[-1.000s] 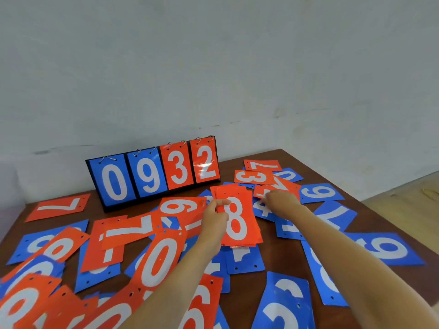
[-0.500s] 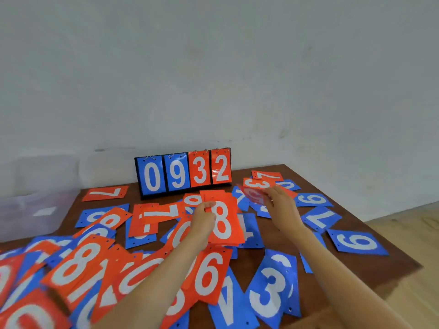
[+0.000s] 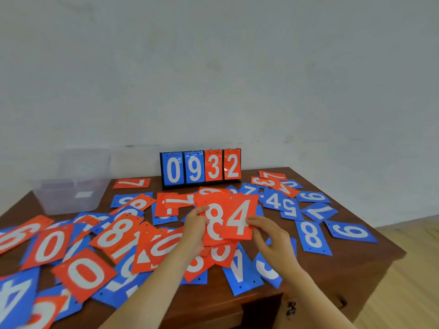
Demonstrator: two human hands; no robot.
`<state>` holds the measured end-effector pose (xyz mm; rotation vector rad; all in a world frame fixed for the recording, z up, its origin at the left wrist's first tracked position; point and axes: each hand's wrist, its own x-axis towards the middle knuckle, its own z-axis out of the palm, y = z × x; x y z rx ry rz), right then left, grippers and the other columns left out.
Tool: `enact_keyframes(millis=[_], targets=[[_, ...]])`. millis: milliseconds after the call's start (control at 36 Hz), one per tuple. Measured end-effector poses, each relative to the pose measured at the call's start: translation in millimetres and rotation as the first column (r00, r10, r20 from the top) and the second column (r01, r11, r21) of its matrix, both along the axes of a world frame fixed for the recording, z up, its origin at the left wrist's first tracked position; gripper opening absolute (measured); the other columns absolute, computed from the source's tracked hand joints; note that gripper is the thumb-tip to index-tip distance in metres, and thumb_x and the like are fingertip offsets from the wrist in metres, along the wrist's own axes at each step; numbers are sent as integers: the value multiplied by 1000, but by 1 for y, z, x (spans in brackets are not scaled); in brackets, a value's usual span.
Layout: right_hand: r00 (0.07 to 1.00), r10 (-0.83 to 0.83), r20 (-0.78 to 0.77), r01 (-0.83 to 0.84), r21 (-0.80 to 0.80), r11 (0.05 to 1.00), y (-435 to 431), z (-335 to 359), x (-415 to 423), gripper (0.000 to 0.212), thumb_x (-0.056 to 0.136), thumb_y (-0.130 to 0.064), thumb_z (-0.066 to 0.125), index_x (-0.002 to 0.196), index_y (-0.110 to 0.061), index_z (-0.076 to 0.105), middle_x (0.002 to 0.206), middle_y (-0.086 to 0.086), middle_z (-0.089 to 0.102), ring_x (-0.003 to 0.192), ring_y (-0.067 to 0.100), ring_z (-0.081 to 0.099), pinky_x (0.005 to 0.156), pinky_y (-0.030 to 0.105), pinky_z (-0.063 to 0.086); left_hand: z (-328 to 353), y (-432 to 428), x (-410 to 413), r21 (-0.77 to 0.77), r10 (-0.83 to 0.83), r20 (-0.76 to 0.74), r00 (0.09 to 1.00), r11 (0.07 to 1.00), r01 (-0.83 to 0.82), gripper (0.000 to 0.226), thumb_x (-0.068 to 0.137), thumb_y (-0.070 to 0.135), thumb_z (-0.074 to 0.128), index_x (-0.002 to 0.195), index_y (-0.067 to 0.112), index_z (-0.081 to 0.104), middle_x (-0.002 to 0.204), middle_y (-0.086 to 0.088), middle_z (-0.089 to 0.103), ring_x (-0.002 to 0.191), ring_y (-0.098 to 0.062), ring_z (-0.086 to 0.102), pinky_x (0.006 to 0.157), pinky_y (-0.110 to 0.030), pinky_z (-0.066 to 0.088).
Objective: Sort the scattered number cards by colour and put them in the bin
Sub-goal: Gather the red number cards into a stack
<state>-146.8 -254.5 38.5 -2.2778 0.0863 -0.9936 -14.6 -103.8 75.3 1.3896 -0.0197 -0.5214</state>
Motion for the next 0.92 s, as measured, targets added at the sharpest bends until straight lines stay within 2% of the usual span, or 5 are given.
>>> enact_keyframes(millis=[139, 333, 611, 806, 917], targets=[[1000, 11, -10, -10, 98, 995, 17, -1, -2, 20, 86, -16, 68, 104, -24, 66, 108, -16, 62, 105, -5, 56, 84, 8, 47, -1, 13, -11, 6, -5, 10, 1000, 1000, 5, 38, 90, -6, 41, 112, 21, 57, 123, -11, 53, 89, -24, 63, 83, -47, 56], [996, 63, -66, -56, 95, 994, 29, 0, 4, 23, 86, -11, 68, 102, -27, 65, 108, -17, 60, 103, -5, 56, 76, 6, 48, -14, 19, -19, -59, -23, 77, 997, 998, 27, 29, 90, 8, 60, 116, 19, 51, 127, -10, 50, 90, -20, 64, 59, -30, 57], [1000, 28, -7, -28, -71, 997, 21, -13, 9, 23, 83, -4, 70, 104, -14, 68, 110, -10, 60, 108, -13, 51, 87, 2, 41, -32, 13, -4, 102, 21, 109, 994, 994, -32, 36, 91, -4, 40, 100, 28, 53, 132, -10, 46, 110, -31, 56, 84, -46, 55], [980, 113, -163, -116, -10, 993, 12, -13, 19, 25, 89, -9, 63, 107, -27, 62, 110, -14, 57, 106, -8, 52, 84, 3, 42, -30, 4, 0, 33, -48, 115, 992, 998, 45, 17, 91, 10, 47, 93, 23, 57, 118, -10, 58, 107, -28, 59, 87, -46, 54], [974, 78, -212, -112, -152, 982, 4, -19, 29, 15, 91, -19, 60, 103, -23, 66, 105, -13, 62, 105, 4, 50, 89, 9, 38, -34, -1, 3, 86, -108, 236, 966, 992, 90, 24, 86, 5, 59, 90, 28, 54, 122, -2, 55, 112, -25, 57, 89, -50, 53]])
